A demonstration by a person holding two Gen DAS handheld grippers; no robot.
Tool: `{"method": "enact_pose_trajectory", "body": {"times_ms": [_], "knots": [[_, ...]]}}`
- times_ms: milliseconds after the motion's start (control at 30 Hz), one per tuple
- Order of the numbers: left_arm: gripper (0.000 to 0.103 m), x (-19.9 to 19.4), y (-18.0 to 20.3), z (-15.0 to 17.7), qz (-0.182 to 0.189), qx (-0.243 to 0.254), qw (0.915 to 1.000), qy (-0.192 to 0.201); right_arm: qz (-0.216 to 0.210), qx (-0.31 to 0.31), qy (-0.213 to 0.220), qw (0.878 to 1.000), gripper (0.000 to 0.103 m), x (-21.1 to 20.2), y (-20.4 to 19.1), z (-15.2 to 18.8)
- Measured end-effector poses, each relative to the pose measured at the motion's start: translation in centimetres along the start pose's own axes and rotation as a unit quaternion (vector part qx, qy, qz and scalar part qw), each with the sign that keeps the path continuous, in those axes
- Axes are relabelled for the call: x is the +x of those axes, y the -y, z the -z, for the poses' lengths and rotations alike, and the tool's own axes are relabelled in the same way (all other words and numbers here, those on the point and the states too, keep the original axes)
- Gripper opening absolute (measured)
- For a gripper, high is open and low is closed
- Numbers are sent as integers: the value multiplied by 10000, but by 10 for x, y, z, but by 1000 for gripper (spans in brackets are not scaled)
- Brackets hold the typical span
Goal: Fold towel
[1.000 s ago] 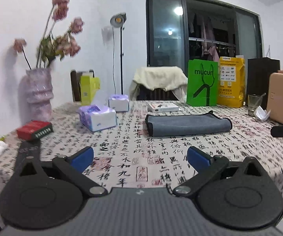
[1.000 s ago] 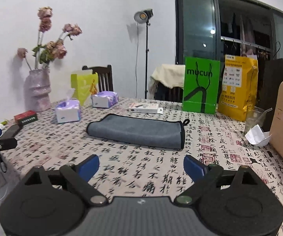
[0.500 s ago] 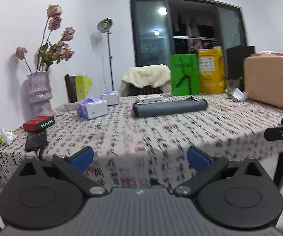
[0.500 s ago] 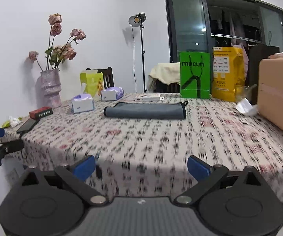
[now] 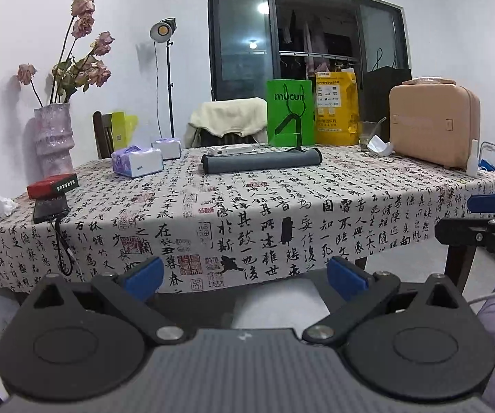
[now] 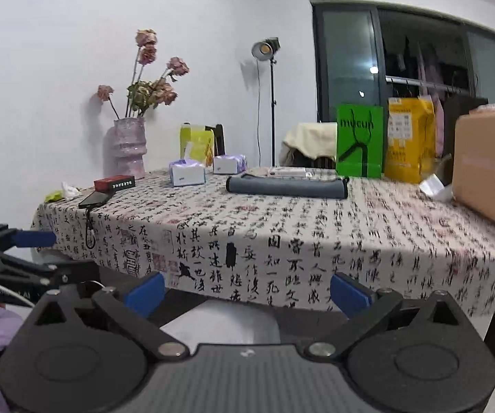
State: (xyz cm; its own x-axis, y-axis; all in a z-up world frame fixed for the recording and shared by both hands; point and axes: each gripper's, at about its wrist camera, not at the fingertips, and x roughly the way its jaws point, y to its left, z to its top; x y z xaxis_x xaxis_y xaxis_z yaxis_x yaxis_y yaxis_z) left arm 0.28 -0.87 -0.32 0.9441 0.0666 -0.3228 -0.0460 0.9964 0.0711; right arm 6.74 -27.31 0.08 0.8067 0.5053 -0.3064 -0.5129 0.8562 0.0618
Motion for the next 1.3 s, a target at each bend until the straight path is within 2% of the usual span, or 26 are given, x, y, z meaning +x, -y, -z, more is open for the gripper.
{"method": "enact_pose_trajectory", "body": {"times_ms": [600,1300], "knots": [[103,-4,2,-2,-119,56,9997,217,-26,40,86,10000,103,1,0,0],[103,-3,3,-2,-90,73,9998,188,-61,58,71,9999,103,2,-1,2]]}}
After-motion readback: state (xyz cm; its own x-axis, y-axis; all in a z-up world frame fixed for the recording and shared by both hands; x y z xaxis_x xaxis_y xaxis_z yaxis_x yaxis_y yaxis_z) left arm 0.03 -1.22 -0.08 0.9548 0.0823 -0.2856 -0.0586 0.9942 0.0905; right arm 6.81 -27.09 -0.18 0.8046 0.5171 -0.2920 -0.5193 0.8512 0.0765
